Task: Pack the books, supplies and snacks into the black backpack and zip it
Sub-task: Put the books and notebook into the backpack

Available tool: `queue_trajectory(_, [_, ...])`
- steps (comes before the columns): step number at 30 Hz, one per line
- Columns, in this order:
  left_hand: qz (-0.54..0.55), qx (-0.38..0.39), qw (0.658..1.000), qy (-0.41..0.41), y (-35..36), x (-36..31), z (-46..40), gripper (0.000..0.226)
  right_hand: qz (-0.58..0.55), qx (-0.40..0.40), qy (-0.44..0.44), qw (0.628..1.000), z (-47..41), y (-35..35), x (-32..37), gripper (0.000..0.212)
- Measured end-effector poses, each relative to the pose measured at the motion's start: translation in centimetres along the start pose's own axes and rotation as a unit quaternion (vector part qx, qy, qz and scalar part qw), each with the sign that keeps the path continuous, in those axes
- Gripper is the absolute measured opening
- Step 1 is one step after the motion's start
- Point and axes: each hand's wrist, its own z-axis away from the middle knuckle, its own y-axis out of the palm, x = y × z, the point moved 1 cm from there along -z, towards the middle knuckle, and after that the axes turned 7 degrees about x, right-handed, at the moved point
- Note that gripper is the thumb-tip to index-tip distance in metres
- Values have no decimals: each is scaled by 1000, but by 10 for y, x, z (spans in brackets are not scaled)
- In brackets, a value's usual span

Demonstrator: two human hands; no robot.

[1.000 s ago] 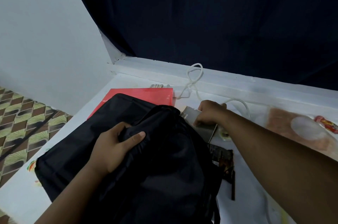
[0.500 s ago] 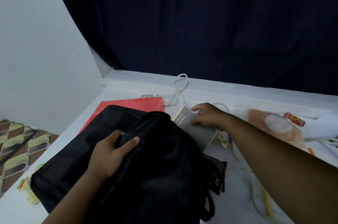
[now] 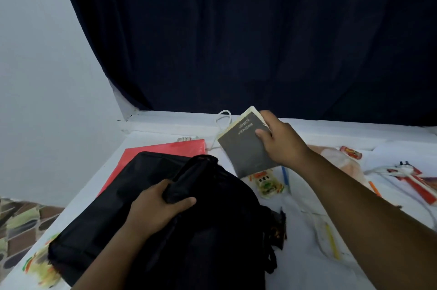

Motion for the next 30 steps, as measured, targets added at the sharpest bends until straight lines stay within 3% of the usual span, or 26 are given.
queue_trajectory(3, [19,-22,1000,12,-1,2,1,32,-66,-91,-18,993,25,3,14,38])
queue_trajectory(7, [118,-48,992,6,-10,3,4,14,-181,-208,-11,961,62,11,30,36])
queue_trajectory(9, [186,-67,980,1,-20,4,5,11,-244,-228,30,942,75,13,35,33])
queue_trajectory(14, [278,-92,956,19,-45,-7,18,6,-342,-135,149,918,96,35,34,22])
queue_trajectory(21, [318,-71,945,37,-62,-19,34,7,-413,-32,212,885,93,91,54,18])
queue_trajectory(26, [292,-67,953,46,-76,-25,37,7,-441,-54,244,862,73,119,78,11])
queue_trajectory(30, [260,-70,962,47,-91,-25,35,9,-457,-101,242,850,60,135,97,20])
